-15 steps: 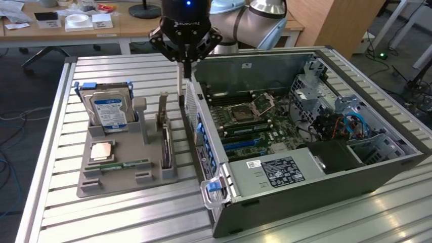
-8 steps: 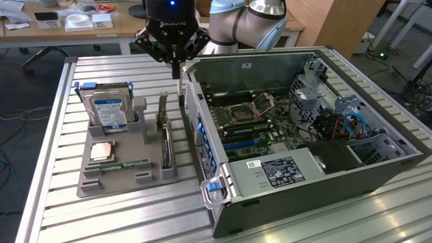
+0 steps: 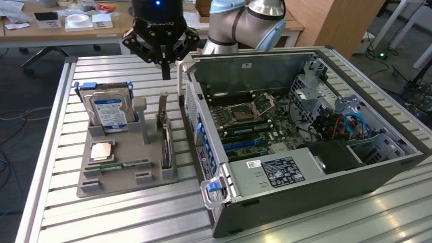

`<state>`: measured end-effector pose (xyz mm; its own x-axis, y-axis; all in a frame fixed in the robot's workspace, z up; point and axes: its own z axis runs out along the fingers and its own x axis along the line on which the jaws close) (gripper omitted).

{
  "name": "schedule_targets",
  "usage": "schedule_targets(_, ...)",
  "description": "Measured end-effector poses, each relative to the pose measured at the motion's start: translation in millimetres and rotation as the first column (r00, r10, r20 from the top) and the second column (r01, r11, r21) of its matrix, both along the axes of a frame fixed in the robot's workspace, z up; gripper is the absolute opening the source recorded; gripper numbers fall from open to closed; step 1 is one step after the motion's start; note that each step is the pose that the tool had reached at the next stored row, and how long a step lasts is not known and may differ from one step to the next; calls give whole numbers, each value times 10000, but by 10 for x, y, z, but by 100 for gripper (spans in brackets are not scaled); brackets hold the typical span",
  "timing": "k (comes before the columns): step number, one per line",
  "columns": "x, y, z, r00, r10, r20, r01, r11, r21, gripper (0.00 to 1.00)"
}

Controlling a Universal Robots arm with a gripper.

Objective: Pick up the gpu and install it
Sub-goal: 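Reach for the gpu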

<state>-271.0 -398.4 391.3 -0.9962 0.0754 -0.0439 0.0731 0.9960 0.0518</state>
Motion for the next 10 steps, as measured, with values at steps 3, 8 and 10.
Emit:
schedule_targets(3,-31,0,0,10000,-1,2,1,10000,1,11)
schedule_targets(8,-34,-11,0,10000,-1,1,1,10000,1,11)
schedule_targets(10,-34,-48,0,10000,-2,1,2,10000,1,11)
